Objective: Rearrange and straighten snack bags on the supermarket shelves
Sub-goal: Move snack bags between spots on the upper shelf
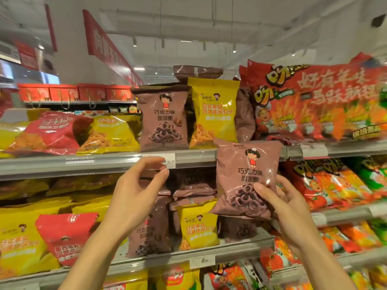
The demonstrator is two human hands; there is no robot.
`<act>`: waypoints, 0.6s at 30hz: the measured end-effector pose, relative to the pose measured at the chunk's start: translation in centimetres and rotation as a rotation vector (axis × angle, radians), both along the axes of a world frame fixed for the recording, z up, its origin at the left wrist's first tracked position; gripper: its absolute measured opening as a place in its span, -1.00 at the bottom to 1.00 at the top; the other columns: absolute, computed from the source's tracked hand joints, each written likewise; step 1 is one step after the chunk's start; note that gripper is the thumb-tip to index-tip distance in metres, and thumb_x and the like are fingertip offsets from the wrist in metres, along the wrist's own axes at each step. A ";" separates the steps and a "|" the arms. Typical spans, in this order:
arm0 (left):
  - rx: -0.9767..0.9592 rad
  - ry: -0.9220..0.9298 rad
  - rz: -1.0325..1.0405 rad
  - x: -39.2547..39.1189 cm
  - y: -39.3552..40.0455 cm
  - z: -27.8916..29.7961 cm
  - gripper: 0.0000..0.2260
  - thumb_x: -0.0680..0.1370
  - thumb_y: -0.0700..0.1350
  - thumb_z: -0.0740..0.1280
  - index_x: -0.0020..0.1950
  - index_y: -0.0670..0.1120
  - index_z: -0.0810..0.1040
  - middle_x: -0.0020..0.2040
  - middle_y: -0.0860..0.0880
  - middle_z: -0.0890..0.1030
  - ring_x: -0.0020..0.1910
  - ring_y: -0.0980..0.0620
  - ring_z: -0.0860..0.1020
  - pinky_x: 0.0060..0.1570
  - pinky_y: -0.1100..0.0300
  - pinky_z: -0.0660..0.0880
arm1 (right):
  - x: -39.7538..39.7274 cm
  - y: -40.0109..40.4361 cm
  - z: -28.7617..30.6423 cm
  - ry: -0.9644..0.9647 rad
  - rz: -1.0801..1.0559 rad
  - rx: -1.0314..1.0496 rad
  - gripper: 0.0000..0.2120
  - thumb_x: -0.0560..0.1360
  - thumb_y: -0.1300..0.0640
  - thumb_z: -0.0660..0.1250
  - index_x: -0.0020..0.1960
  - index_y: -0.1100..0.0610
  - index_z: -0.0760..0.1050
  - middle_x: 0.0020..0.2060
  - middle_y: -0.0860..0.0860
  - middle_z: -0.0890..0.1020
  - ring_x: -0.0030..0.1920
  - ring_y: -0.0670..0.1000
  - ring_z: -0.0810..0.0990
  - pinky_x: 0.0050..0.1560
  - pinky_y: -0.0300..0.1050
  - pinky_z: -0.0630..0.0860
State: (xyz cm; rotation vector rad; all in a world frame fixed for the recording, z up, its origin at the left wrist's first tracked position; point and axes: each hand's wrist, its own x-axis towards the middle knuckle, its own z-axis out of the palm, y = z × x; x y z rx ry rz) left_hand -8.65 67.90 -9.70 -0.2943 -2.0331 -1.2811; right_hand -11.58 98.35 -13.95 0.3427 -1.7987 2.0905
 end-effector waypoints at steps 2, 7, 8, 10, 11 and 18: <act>-0.029 0.022 0.042 -0.5 1.6 0.7 -0.86 0.59 0.07 0.38 0.15 0.21 0.60 0.02 0.32 0.65 0.01 0.31 0.61 -0.08 0.30 0.50 | -0.9 1.1 0.7 0.024 0.013 0.018 -0.46 0.26 -0.16 0.57 0.21 -0.14 0.57 0.08 -0.05 0.74 0.09 -0.02 0.73 0.06 0.00 0.59; -0.155 0.134 0.251 -3.1 6.6 3.5 -0.67 0.57 0.17 0.35 0.31 0.13 0.53 0.14 0.20 0.60 0.03 0.25 0.56 -0.01 0.17 0.53 | -4.1 4.2 3.4 0.078 0.033 0.032 -0.32 0.19 -0.20 0.63 0.25 -0.11 0.53 0.08 -0.12 0.74 0.09 -0.08 0.72 0.11 -0.03 0.58; -0.207 0.148 0.286 -3.9 7.6 4.1 -0.62 0.58 0.19 0.34 0.36 0.10 0.49 0.20 0.15 0.59 0.06 0.22 0.56 0.02 0.16 0.52 | -4.8 4.8 4.0 0.094 0.042 0.048 -0.31 0.20 -0.20 0.65 0.27 -0.09 0.53 0.08 -0.11 0.74 0.10 -0.06 0.72 0.12 -0.02 0.58; -0.317 0.150 0.344 -5.5 9.1 5.3 -0.52 0.58 0.22 0.32 0.45 0.08 0.42 0.26 0.07 0.55 0.08 0.10 0.55 0.01 0.16 0.45 | -6.1 5.8 5.1 0.126 0.069 0.090 -0.33 0.24 -0.22 0.63 0.27 -0.07 0.54 0.08 -0.09 0.74 0.09 -0.03 0.73 0.06 -0.03 0.59; -0.359 0.142 0.363 -6.2 9.7 5.9 -0.49 0.58 0.23 0.32 0.49 0.09 0.38 0.27 0.03 0.54 0.06 0.05 0.56 -0.01 0.14 0.44 | -6.7 6.3 5.6 0.138 0.080 0.104 -0.34 0.25 -0.22 0.63 0.28 -0.08 0.53 0.08 -0.09 0.74 0.08 -0.02 0.73 0.01 -0.07 0.60; -0.441 0.023 0.463 -9.9 10.6 8.9 -0.25 0.55 0.31 0.33 0.59 0.02 0.14 0.27 -0.04 0.62 0.17 -0.13 0.63 0.11 -0.14 0.58 | -10.1 7.7 6.9 0.199 0.111 0.113 -0.40 0.30 -0.17 0.58 0.29 -0.08 0.53 0.10 -0.12 0.73 0.08 -0.09 0.72 -0.11 -0.36 0.60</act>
